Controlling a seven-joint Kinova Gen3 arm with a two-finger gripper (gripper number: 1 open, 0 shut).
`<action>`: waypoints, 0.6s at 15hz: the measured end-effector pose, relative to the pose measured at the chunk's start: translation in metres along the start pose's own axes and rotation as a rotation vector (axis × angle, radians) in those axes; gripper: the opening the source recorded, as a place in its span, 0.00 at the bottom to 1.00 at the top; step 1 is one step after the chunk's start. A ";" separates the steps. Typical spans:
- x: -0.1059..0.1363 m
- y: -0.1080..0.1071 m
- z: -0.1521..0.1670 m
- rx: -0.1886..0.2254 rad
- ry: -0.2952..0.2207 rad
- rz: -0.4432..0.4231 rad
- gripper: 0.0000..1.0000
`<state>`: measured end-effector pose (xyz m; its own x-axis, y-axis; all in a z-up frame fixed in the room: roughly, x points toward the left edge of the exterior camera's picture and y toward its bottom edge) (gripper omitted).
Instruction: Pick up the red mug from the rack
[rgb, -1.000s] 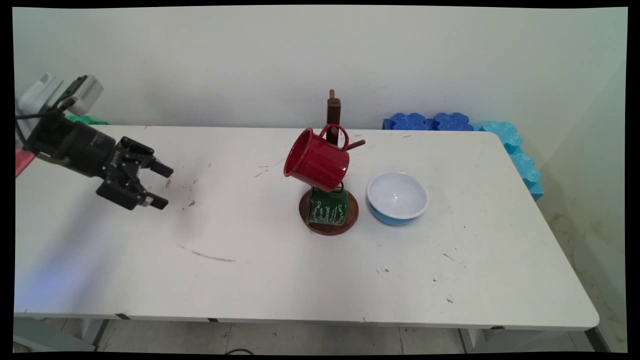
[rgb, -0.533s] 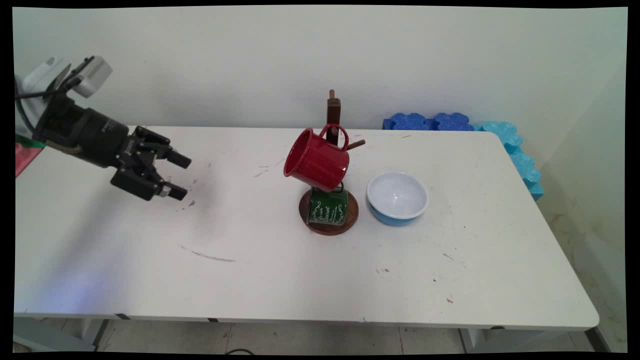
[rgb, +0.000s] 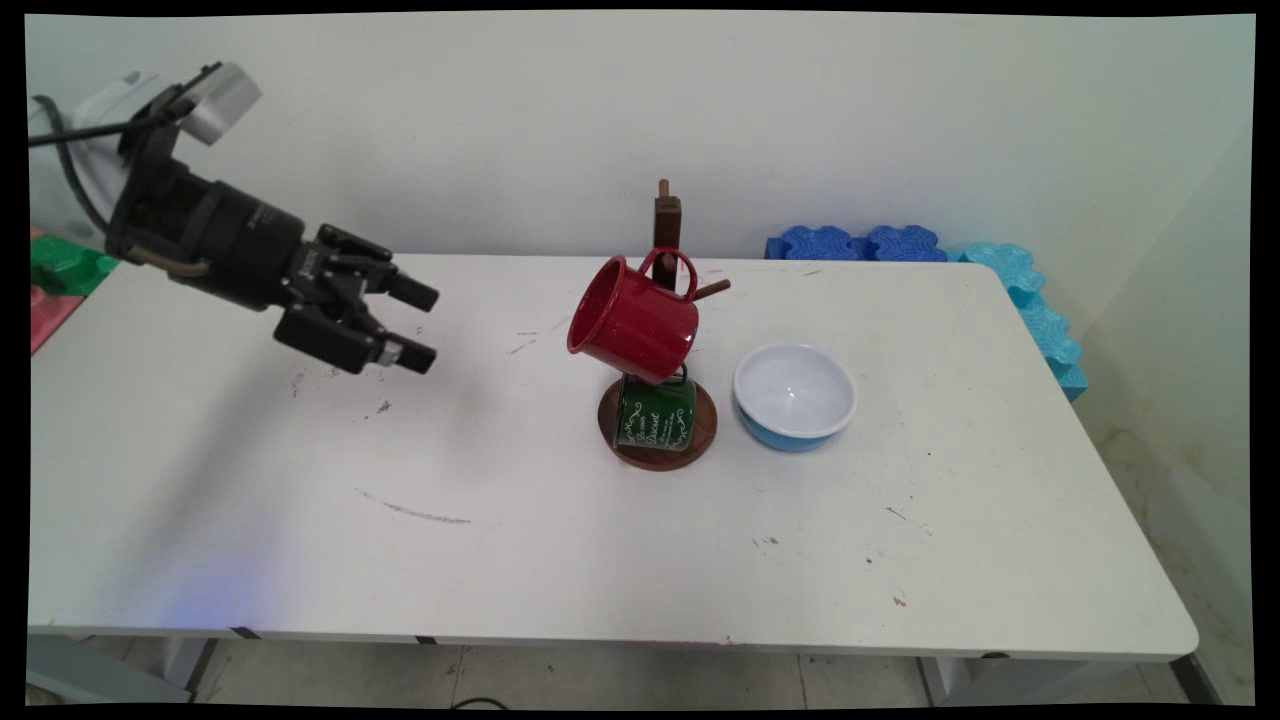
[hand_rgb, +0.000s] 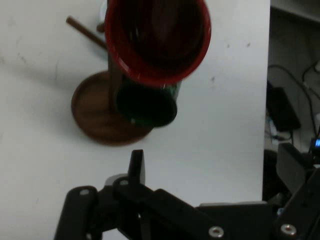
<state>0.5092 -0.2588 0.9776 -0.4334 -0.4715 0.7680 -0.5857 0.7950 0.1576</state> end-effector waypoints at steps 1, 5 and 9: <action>0.005 0.002 0.003 -0.002 0.008 -0.005 1.00; 0.022 0.013 0.021 -0.006 0.035 -0.035 1.00; 0.035 0.020 0.039 -0.009 0.048 -0.070 1.00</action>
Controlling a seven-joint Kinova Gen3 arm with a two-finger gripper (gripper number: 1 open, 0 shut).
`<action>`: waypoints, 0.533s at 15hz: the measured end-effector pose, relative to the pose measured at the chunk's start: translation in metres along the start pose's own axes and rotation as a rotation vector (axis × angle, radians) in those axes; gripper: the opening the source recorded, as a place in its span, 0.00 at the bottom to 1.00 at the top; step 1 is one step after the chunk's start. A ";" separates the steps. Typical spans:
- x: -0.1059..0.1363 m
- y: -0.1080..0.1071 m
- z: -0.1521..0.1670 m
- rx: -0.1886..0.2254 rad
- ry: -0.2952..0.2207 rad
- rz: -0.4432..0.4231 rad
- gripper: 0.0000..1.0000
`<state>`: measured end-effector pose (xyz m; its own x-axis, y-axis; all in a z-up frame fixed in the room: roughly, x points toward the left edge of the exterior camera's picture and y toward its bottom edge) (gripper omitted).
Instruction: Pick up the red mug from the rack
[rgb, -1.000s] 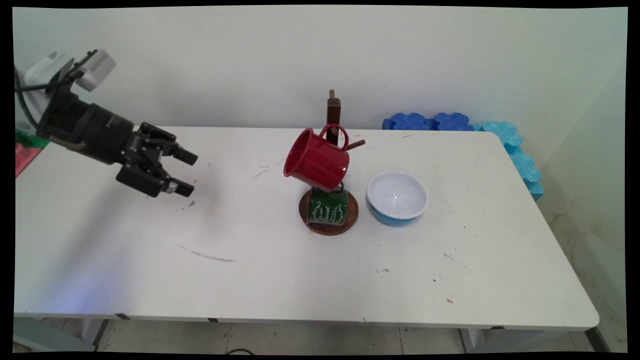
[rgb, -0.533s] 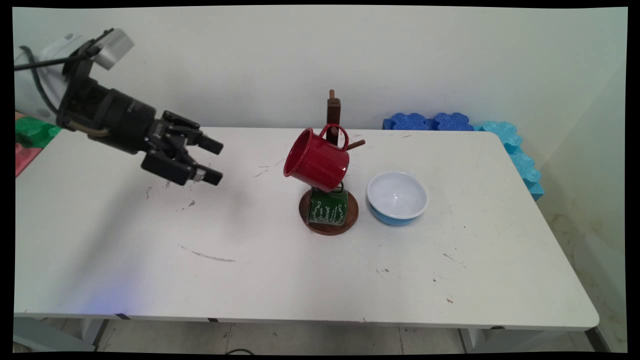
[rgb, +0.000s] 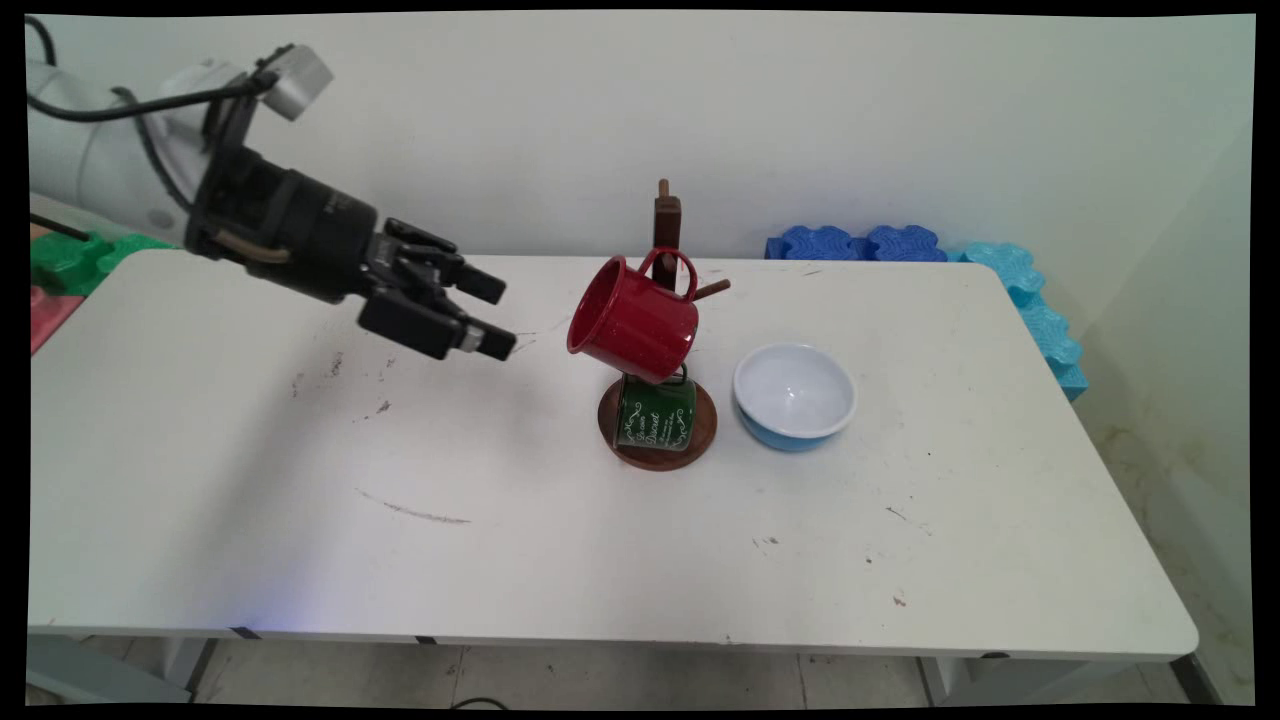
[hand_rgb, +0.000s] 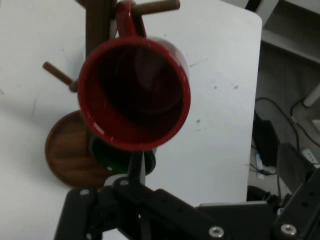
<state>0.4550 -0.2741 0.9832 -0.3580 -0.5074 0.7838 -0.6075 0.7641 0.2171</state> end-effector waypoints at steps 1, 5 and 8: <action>0.002 0.002 0.005 -0.001 0.001 -0.008 1.00; 0.010 0.009 0.028 0.001 0.005 -0.045 1.00; 0.015 0.012 0.044 0.002 0.004 -0.065 1.00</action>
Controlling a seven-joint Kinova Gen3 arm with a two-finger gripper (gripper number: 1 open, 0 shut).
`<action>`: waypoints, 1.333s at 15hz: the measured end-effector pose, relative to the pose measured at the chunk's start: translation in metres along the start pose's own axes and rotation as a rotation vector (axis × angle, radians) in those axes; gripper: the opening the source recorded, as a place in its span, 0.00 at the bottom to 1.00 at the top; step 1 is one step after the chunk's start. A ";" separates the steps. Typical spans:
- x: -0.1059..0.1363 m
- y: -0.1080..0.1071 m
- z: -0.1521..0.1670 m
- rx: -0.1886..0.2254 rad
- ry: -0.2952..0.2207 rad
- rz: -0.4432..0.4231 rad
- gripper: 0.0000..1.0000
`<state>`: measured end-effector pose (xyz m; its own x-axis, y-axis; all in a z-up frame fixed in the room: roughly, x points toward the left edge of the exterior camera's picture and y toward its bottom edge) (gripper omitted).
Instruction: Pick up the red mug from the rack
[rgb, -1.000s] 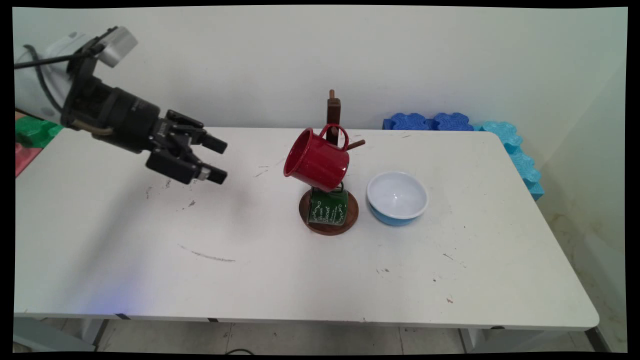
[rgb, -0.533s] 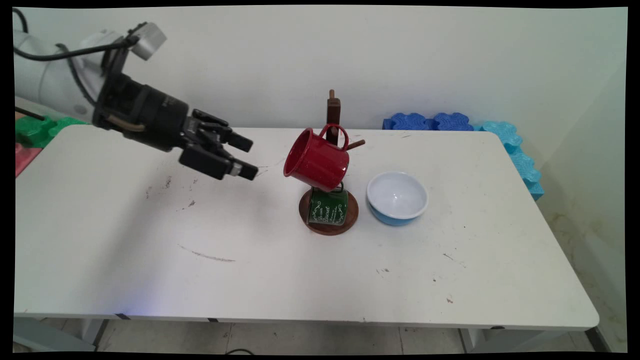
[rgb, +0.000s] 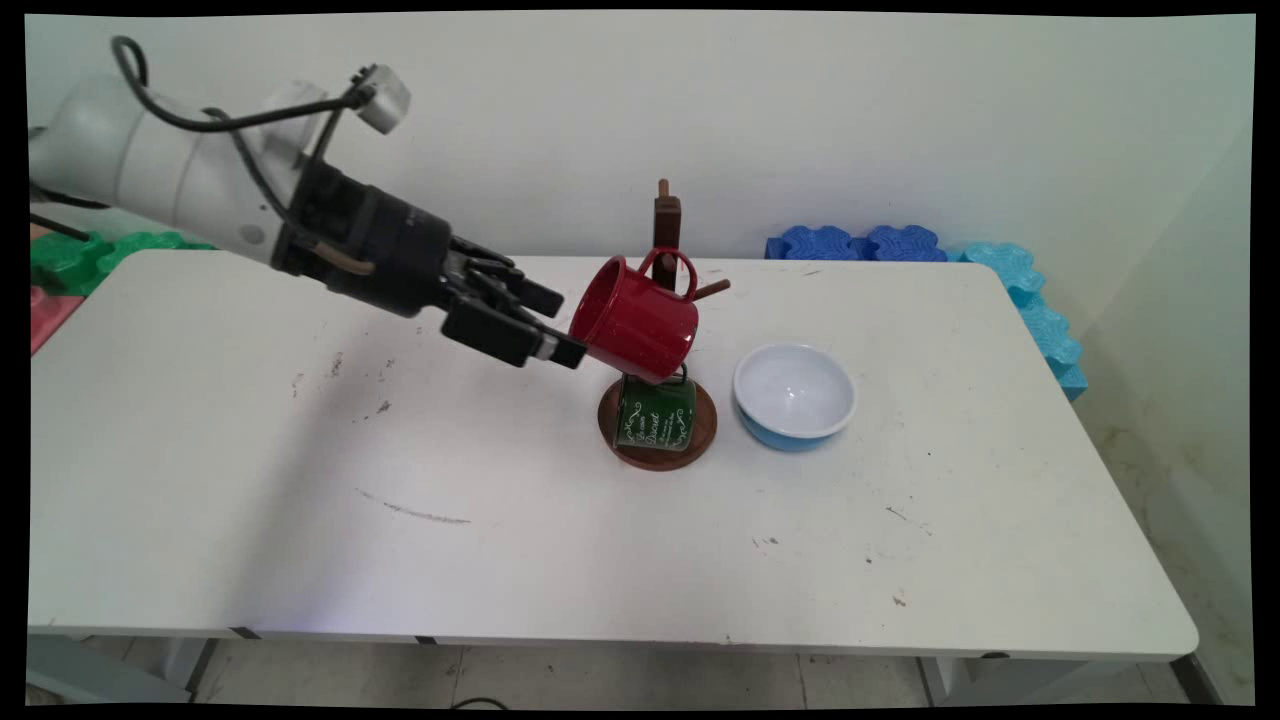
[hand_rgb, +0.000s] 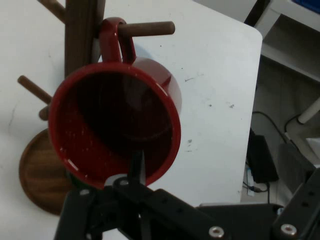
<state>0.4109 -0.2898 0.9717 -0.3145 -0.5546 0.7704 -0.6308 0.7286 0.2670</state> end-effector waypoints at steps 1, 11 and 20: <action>0.001 0.001 0.006 0.000 -0.001 -0.006 1.00; 0.008 0.005 0.045 0.000 -0.009 -0.029 1.00; 0.011 0.002 0.060 0.011 -0.013 -0.033 1.00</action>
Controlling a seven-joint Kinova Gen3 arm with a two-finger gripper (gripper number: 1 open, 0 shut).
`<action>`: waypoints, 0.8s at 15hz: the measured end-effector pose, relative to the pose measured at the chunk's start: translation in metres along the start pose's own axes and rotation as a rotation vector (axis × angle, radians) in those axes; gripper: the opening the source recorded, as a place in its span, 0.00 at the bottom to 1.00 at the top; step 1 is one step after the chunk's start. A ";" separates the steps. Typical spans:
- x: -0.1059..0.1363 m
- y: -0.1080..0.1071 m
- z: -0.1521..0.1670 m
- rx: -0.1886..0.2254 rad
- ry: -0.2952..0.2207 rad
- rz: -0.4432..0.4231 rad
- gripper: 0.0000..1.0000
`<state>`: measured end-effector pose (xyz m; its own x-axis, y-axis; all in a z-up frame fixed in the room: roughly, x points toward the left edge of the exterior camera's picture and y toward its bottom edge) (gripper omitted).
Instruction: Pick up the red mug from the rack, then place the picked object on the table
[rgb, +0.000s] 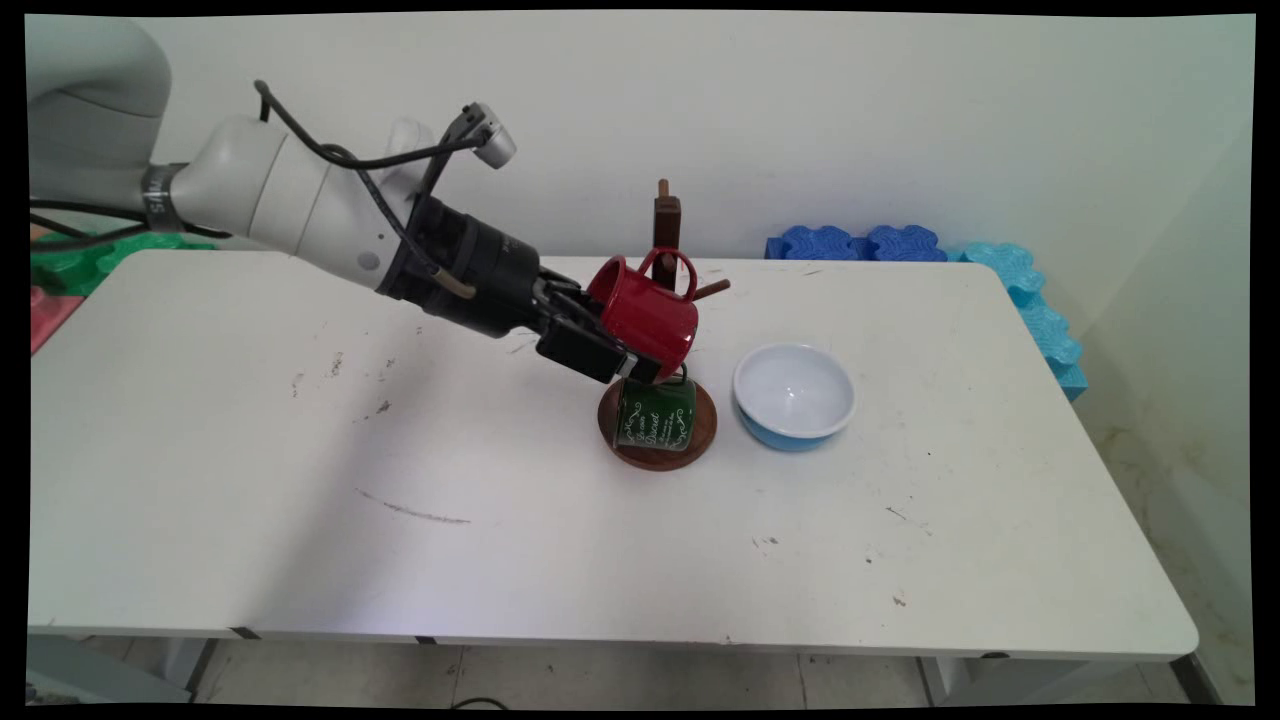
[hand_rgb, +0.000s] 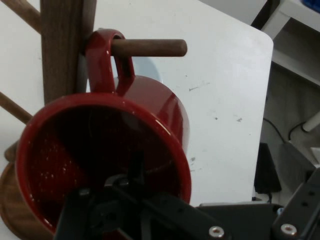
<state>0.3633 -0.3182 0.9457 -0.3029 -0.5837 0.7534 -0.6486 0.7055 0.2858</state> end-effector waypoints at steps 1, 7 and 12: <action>0.000 -0.001 0.001 0.002 0.000 0.000 1.00; 0.002 -0.003 0.004 0.011 0.003 -0.004 0.00; 0.004 -0.004 0.006 0.012 0.005 -0.002 0.00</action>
<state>0.3610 -0.3258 0.9441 -0.2981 -0.5829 0.7559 -0.6574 0.6995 0.2801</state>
